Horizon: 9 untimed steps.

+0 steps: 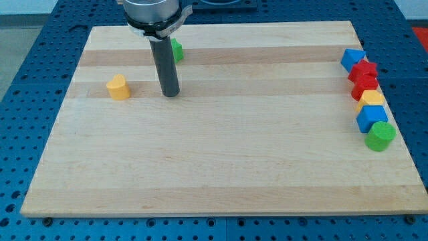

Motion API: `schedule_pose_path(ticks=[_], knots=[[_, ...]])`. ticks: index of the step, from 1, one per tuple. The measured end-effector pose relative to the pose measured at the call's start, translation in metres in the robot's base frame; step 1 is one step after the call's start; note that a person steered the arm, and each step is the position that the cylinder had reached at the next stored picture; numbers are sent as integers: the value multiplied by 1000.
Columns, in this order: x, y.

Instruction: Slide yellow heart towards the right side of the board

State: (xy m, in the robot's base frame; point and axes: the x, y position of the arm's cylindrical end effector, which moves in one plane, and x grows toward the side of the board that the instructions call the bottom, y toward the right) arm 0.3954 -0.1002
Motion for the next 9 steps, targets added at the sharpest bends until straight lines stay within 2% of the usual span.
schedule_pose_path(ticks=[4,9], knots=[[-31,-17],[-52,-74]])
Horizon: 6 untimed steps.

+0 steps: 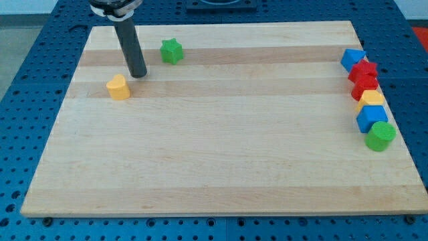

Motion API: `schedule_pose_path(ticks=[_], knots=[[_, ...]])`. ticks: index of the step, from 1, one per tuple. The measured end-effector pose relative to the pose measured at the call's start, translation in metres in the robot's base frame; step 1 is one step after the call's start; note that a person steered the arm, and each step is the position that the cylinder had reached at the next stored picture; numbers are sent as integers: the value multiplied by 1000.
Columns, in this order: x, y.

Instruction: Slide yellow heart towards the right side of the board

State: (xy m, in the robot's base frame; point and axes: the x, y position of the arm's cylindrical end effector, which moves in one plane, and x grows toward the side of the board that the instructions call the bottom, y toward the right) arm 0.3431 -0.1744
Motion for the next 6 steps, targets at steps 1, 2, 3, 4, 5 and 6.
schedule_pose_path(ticks=[1,2,3,4,5,6], knots=[[0,-19],[0,-33],[0,-50],[4,-65],[21,-65],[29,-65]])
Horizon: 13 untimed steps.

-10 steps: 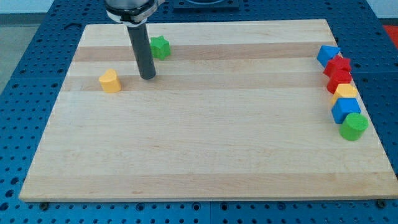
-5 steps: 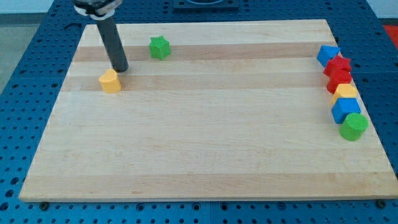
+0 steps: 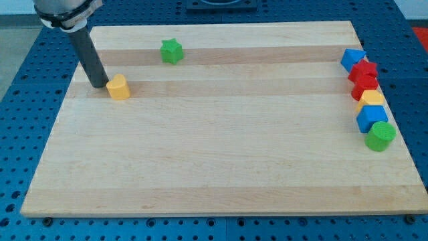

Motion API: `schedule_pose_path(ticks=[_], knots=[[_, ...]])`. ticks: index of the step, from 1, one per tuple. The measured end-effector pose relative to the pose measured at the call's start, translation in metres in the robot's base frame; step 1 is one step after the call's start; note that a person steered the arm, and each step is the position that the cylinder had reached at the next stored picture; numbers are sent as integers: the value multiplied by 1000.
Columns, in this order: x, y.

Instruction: Slide yellow heart towards the right side of the board

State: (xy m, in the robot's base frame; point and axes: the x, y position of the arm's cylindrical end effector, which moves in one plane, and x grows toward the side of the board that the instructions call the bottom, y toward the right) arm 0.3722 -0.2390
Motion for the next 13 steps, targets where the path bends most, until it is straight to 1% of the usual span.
schedule_pose_path(ticks=[1,2,3,5,7,9,13], knots=[[17,12],[24,14],[24,14],[23,36],[23,39],[14,39],[14,84]])
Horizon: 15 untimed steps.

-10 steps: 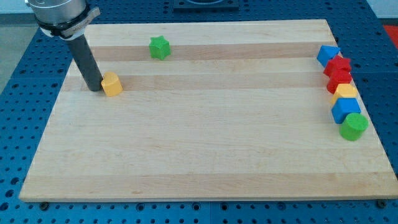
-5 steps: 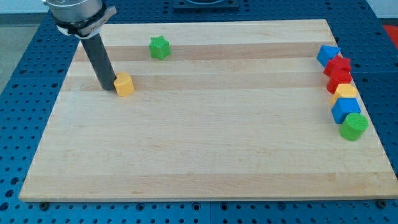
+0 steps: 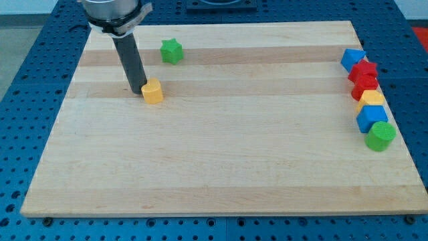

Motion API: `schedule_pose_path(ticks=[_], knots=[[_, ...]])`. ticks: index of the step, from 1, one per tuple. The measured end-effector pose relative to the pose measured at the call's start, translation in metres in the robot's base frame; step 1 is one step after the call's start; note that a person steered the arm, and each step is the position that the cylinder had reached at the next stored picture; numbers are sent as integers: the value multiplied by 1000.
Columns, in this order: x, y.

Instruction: Slide yellow heart towards the right side of the board

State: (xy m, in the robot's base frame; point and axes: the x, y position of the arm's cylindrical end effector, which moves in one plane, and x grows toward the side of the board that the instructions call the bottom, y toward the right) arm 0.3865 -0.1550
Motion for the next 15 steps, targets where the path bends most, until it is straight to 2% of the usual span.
schedule_pose_path(ticks=[4,7,11,13,15], knots=[[7,29],[11,72],[64,80],[107,80],[118,80]])
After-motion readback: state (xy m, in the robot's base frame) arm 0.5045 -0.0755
